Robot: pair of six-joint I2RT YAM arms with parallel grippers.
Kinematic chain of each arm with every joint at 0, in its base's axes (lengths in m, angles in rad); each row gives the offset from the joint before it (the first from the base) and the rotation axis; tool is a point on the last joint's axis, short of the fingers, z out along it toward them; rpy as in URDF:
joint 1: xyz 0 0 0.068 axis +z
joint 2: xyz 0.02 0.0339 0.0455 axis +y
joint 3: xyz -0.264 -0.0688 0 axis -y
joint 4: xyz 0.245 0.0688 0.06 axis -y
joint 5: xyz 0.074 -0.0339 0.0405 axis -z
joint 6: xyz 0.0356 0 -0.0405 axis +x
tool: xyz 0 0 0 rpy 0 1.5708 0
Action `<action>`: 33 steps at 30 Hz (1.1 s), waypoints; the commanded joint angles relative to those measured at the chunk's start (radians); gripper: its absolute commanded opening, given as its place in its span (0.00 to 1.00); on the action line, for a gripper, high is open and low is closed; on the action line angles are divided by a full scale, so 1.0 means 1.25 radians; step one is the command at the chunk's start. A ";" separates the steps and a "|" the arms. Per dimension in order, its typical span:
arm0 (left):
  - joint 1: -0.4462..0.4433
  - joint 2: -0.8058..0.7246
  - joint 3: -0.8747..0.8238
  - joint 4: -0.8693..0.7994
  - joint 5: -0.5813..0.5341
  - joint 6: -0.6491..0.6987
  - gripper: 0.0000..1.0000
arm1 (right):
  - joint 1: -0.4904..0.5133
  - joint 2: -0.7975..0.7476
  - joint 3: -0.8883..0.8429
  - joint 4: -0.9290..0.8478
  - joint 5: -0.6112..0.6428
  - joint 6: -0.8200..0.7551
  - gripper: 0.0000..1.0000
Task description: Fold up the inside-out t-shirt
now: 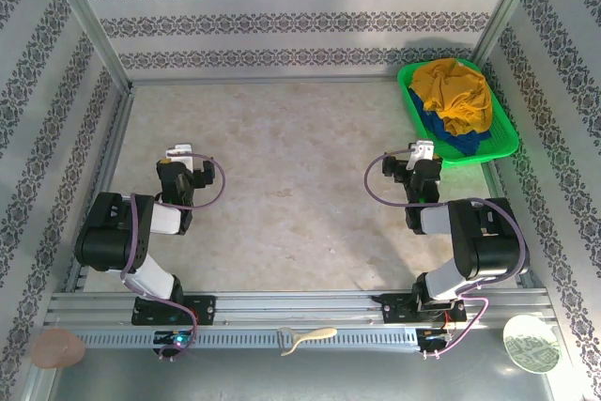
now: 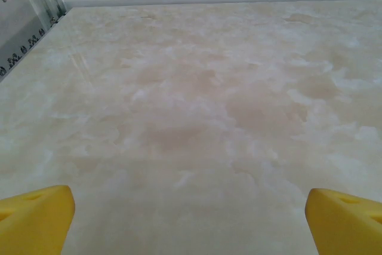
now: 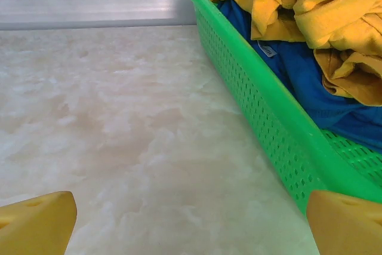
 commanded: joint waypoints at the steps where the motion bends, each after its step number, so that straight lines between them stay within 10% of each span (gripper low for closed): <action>1: -0.006 -0.002 -0.007 0.033 -0.012 -0.009 0.99 | 0.003 0.000 0.009 0.011 -0.040 -0.019 0.98; 33: -0.005 -0.001 -0.006 0.030 -0.027 -0.018 0.99 | -0.023 0.001 0.020 -0.007 -0.088 0.000 0.98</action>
